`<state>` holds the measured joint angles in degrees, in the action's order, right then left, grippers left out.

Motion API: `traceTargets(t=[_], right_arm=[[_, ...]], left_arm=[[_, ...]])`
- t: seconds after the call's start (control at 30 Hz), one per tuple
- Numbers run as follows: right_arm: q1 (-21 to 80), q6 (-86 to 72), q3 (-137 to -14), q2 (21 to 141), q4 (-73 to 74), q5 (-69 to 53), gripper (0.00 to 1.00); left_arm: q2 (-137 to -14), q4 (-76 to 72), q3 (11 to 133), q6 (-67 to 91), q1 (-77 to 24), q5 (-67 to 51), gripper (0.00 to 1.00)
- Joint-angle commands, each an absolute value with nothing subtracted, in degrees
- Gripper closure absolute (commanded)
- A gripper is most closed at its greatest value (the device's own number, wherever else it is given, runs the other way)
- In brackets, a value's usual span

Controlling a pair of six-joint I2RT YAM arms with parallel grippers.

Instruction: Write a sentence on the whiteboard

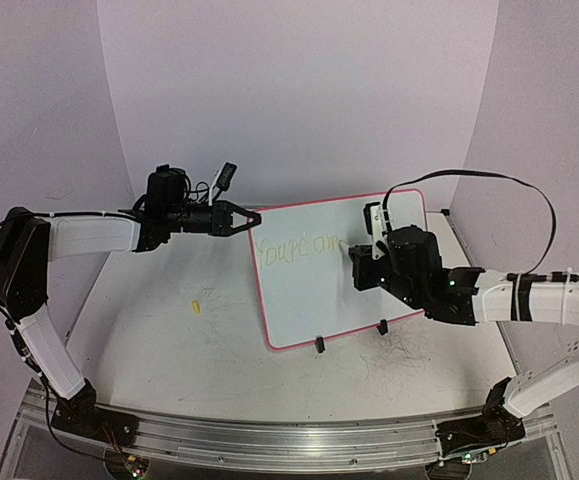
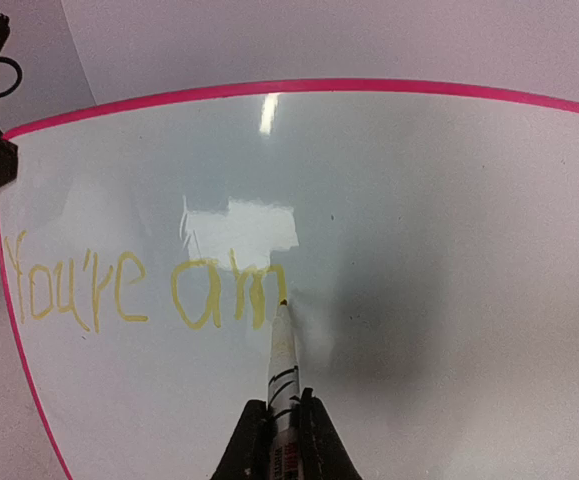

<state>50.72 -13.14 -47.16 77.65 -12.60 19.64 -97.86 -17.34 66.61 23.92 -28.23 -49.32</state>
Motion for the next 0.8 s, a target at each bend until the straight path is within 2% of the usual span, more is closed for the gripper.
traceTargets(t=[0.0, 0.4, 0.77], right_arm=[[50.36, -11.28, -47.98, 74.27, -14.15, 21.07, 1.00], [47.34, -10.15, -45.51, 74.07, -15.16, 17.31, 1.00], [46.82, -10.36, -45.71, 75.31, -16.60, 19.13, 1.00]], left_arm=[[-95.50, -15.29, 66.17, 22.87, -28.11, -47.44, 1.00], [-95.70, -15.29, 66.18, 22.94, -28.10, -47.55, 1.00], [-95.82, -15.29, 66.19, 23.03, -28.12, -47.66, 1.00]])
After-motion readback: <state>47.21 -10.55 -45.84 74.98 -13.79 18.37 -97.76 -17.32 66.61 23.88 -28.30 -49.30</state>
